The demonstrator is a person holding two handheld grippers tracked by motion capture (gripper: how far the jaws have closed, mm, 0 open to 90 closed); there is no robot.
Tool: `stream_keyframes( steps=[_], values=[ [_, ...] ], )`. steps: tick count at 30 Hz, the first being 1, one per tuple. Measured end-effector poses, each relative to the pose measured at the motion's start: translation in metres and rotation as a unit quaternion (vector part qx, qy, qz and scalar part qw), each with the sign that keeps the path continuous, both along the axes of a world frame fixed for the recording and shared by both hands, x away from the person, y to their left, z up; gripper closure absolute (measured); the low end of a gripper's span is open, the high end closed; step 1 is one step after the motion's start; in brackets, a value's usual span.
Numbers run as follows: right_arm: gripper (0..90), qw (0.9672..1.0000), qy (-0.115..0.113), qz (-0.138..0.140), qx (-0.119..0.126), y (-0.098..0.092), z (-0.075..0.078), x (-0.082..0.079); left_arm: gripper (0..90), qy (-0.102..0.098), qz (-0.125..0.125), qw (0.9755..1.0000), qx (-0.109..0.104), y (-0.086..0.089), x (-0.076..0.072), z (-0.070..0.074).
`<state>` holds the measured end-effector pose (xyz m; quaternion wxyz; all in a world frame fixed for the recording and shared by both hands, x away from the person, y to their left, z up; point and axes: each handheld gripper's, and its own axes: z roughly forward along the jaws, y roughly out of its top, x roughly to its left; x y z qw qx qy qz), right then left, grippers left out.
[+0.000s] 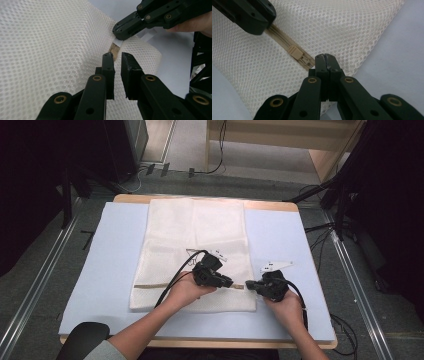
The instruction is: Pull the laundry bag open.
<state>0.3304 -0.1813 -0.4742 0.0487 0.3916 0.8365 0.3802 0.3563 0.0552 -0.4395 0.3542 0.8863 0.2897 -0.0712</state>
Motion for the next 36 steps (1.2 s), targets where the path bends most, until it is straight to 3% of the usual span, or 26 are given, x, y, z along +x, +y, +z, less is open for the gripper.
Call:
stream_keyframes(
  steps=[9,12,22,31,36],
  values=[
    [90.0,1.0000,-0.004,0.000,-0.004,0.001,0.000,-0.001,81.6,0.016,0.004,0.9999,0.004,-0.008,0.007,-0.017],
    [90.0,1.0000,-0.004,0.000,-0.004,0.001,0.000,-0.001,81.0,0.029,0.006,0.9995,-0.008,-0.011,0.009,-0.022],
    [90.0,1.0000,-0.003,0.001,-0.006,0.001,0.000,-0.001,80.7,0.032,0.005,0.9994,-0.013,-0.023,0.008,-0.028],
    [90.0,0.9999,-0.006,0.004,-0.007,0.001,0.000,-0.001,88.0,0.026,0.008,0.9996,-0.006,-0.030,0.008,-0.029],
    [90.0,0.9996,-0.023,0.011,-0.012,0.001,-0.001,-0.003,88.4,0.054,0.017,0.9982,-0.020,-0.025,0.015,-0.029]
  ],
)
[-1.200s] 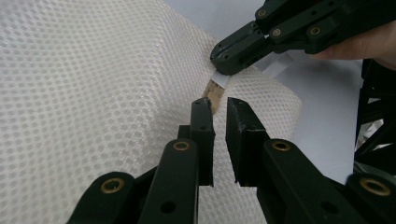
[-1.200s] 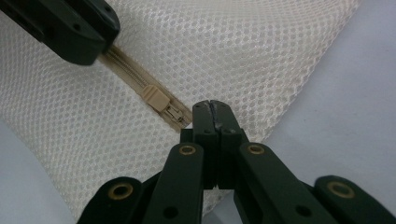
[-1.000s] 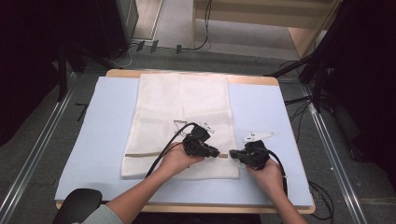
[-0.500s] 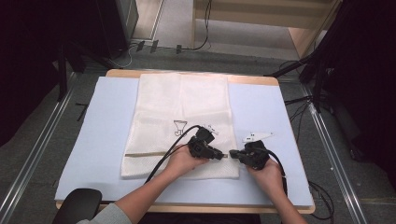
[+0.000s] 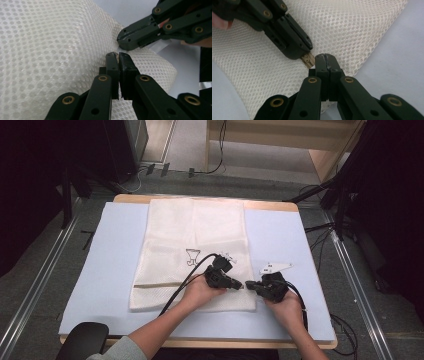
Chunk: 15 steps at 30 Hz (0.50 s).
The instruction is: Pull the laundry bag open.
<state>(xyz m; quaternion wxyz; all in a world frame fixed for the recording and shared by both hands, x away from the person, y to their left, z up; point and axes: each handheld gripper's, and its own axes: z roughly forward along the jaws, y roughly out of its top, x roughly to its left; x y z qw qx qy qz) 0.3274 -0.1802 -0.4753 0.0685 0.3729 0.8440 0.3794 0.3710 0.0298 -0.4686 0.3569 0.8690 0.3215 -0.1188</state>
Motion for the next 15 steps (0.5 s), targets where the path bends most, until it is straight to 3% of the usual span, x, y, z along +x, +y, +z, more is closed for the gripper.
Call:
stream_keyframes(
  steps=[11,15],
  values=[
    [90.0,1.0000,-0.005,0.002,-0.004,0.000,-0.001,-0.001,89.0,0.019,-0.008,0.9996,0.017,0.010,0.002,0.006],
    [90.0,1.0000,0.000,0.001,0.003,-0.001,-0.001,-0.001,89.0,0.010,-0.018,0.9993,0.031,0.015,0.001,0.011]
  ],
)
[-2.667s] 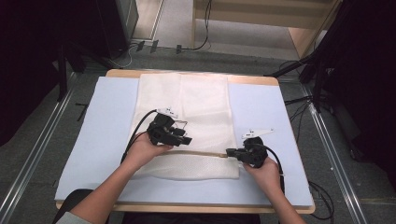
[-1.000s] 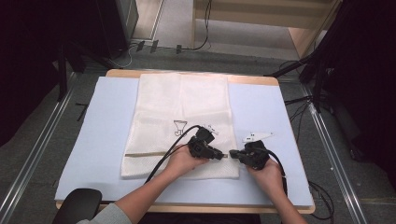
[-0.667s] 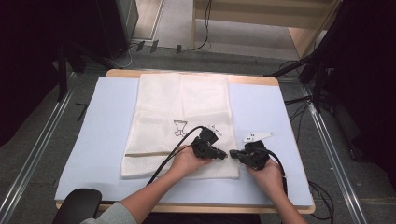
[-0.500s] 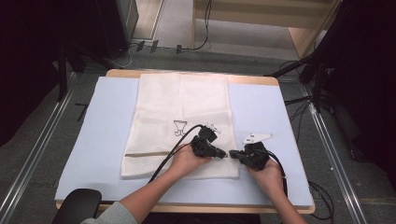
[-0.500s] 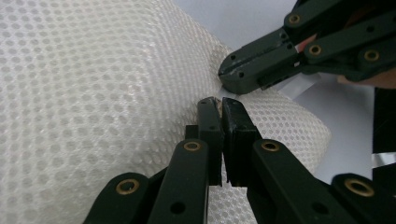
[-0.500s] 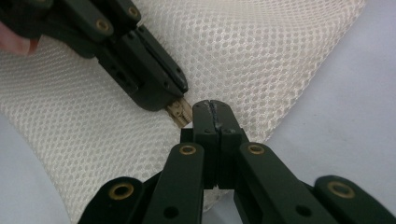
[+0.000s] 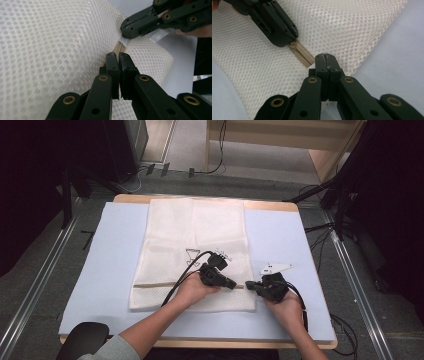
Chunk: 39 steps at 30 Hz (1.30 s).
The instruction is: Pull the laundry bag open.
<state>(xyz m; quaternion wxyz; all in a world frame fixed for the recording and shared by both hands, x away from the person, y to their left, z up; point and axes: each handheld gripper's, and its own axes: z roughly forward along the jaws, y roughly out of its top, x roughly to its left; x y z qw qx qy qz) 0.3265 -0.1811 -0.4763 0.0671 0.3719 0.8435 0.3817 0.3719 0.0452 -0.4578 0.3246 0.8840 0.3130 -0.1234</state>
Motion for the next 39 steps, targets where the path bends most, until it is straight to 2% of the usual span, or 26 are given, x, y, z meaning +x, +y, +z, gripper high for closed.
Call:
stream_keyframes(
  steps=[16,21,25,29,39],
  values=[
    [90.0,1.0000,0.000,-0.001,0.004,-0.001,-0.001,0.000,88.9,0.011,0.011,0.9999,-0.007,0.037,-0.001,0.008],
    [90.0,0.9999,0.004,-0.005,0.008,-0.002,-0.001,0.000,88.9,0.004,0.008,0.9999,-0.006,0.043,-0.002,0.013],
    [90.0,0.9999,0.006,-0.005,0.012,-0.002,-0.001,0.000,88.9,0.015,0.010,0.9997,-0.019,0.051,-0.001,0.013],
    [90.0,0.9999,0.005,-0.004,0.013,-0.003,-0.002,0.001,88.9,0.009,0.007,0.9998,-0.014,0.055,-0.003,0.016],
    [90.0,0.9999,0.004,-0.005,0.011,-0.003,-0.001,0.000,88.9,0.013,0.012,0.9998,-0.010,0.072,-0.002,0.019]
  ],
)
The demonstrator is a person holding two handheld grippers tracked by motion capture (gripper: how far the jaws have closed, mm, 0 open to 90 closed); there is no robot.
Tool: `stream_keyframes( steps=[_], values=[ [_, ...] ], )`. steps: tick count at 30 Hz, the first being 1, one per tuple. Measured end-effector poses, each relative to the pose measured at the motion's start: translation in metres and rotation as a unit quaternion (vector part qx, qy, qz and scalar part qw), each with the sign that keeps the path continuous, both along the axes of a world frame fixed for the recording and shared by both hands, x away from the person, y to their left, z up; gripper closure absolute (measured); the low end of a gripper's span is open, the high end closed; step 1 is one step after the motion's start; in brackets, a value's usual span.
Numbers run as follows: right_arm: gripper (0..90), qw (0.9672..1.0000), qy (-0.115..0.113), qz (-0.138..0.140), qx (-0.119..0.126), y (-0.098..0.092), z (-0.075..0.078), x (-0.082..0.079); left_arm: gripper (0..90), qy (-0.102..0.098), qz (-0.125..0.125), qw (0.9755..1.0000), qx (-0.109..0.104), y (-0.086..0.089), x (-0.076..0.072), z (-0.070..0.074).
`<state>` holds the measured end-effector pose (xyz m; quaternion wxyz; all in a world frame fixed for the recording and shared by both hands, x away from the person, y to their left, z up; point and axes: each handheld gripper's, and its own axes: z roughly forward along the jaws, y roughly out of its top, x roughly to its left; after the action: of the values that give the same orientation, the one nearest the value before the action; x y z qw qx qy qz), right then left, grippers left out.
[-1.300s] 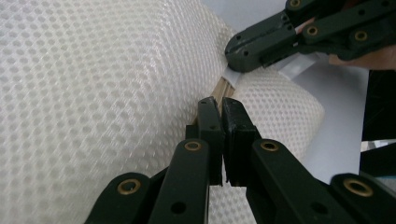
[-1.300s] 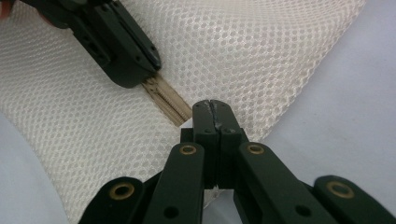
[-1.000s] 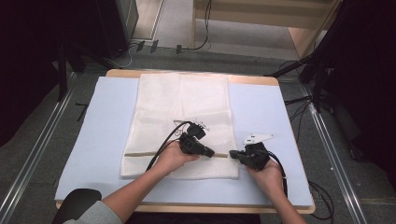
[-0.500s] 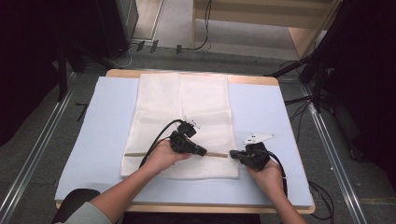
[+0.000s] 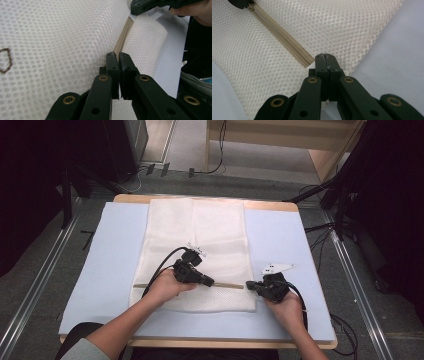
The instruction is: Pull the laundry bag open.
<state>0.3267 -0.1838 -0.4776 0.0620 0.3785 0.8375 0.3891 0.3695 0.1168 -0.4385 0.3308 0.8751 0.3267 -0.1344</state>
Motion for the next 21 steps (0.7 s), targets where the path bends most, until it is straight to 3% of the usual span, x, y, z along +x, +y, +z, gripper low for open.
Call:
stream_keyframes(
  steps=[7,21],
  values=[
    [90.0,1.0000,0.000,0.001,0.000,0.000,0.000,0.000,88.9,0.007,0.007,1.0000,-0.003,0.018,0.000,0.003],
    [90.0,1.0000,0.003,0.002,0.000,0.000,0.000,0.001,88.9,0.000,0.026,0.9997,-0.001,0.049,-0.001,0.008]
  ],
)
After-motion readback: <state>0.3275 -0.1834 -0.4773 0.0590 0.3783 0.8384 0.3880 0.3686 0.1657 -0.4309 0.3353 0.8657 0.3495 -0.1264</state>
